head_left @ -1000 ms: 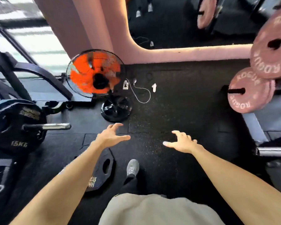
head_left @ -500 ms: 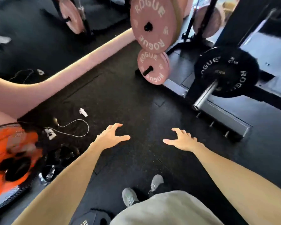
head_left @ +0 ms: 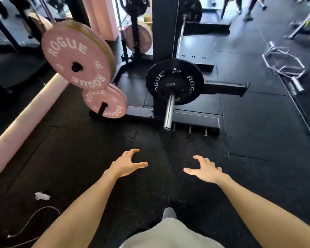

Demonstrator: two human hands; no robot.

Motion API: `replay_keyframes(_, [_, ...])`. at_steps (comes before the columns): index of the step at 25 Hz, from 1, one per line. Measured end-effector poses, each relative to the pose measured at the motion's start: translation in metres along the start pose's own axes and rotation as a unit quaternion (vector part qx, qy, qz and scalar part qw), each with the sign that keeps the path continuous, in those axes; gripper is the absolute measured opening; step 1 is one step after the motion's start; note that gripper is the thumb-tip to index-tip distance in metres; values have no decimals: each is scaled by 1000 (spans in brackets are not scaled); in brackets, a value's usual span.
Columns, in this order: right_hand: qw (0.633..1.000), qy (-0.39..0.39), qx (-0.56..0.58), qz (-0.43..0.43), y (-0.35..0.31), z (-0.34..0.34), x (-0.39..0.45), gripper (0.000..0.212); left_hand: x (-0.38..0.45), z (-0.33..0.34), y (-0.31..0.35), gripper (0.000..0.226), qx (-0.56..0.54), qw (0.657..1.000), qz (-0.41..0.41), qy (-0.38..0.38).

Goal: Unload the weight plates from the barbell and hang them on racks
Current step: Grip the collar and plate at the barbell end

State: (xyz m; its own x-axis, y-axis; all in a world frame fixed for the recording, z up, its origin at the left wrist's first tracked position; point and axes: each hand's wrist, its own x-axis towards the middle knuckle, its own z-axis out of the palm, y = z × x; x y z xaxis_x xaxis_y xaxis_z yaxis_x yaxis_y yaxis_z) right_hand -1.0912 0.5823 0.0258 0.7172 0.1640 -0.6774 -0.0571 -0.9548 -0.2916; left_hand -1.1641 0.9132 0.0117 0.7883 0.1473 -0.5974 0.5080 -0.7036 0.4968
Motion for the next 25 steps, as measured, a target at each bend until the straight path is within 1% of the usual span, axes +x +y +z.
replay_keyframes(3, [999, 24, 21, 9, -7, -6, 4, 90, 22, -17, 13, 96, 8, 999, 32, -5])
replay_keyframes(6, [997, 66, 35, -1, -23, -22, 22, 88, 50, -46, 31, 95, -18, 997, 69, 19])
replay_keyframes(8, [994, 98, 35, -12, -34, -45, 39, 87, 74, -70, 48, 92, -57, 992, 107, 38])
replay_keyframes(10, [991, 130, 24, -25, -42, -74, 61, 85, 102, -91, 66, 83, -85, 984, 146, 63])
replay_keyframes(12, [987, 155, 16, -35, -49, -108, 88, 85, 134, -112, 87, 73, -102, 976, 166, 95])
replay_keyframes(15, [977, 207, 19, -45, -59, -165, 153, 87, 196, -142, 123, 67, -123, 966, 181, 136])
replay_keyframes(18, [963, 257, 46, -63, -69, -211, 222, 86, 263, -160, 153, 67, -159, 950, 203, 178])
replay_keyframes(21, [952, 287, 61, -92, -70, -237, 284, 90, 320, -169, 172, 65, -186, 932, 237, 202])
replay_keyframes(23, [941, 304, 92, -117, -68, -246, 330, 95, 362, -170, 177, 56, -192, 925, 248, 217])
replay_keyframes(25, [929, 325, 113, -135, -69, -250, 372, 92, 405, -167, 177, 48, -195, 915, 255, 243])
